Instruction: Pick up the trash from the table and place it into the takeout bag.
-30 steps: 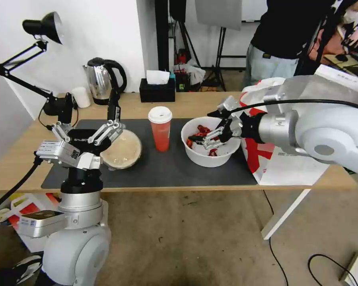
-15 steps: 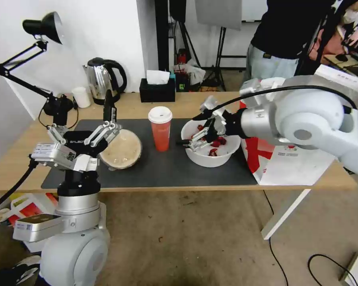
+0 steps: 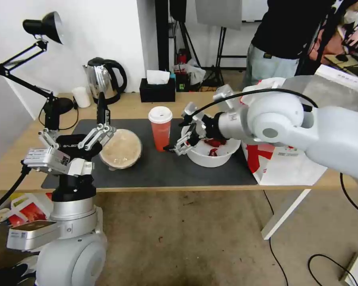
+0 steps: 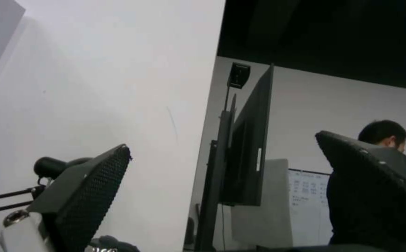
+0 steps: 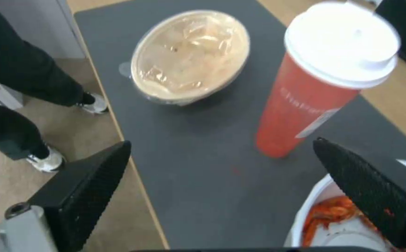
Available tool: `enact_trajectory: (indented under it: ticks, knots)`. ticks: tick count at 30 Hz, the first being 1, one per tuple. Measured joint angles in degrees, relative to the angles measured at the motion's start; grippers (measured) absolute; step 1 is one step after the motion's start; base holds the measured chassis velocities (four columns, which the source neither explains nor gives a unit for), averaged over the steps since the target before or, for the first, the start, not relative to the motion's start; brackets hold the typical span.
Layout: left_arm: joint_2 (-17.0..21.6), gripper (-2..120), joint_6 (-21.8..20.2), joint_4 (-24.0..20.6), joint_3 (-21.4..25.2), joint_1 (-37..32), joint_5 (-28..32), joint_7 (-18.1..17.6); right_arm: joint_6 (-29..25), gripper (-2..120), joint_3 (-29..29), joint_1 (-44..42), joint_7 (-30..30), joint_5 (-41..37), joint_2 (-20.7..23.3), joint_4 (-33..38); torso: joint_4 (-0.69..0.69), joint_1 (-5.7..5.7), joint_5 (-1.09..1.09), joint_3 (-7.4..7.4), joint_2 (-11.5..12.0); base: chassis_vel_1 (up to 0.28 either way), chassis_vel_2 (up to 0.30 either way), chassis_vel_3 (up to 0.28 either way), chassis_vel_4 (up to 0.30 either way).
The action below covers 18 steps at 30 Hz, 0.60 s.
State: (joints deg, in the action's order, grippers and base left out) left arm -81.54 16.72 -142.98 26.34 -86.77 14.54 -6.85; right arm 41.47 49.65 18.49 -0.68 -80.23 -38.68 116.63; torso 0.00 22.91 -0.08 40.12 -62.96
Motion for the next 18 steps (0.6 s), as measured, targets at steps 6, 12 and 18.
enact_trajectory:
  ticks: [6,12,18]
  knots:
    - [-0.19,100,0.05,-0.13,0.04,-0.20,-0.10,0.01,-0.01,100,0.79,-1.18,-1.93,-0.11,0.43,0.83,0.00,0.00,0.00,0.00,0.00,0.000,0.000,0.000,0.000]
    - [-0.17,100,0.09,-0.06,-0.10,-0.15,-0.20,0.03,-0.03,100,0.76,-1.79,-2.95,-0.39,1.78,2.23,0.00,0.00,0.00,0.00,0.00,0.000,0.000,0.000,0.000]
    - [-0.18,100,0.09,0.08,-0.37,-0.04,-0.23,0.04,-0.04,100,0.57,-1.95,-3.66,-0.60,2.89,2.82,0.00,0.00,0.00,0.00,0.00,0.000,0.000,0.000,0.000]
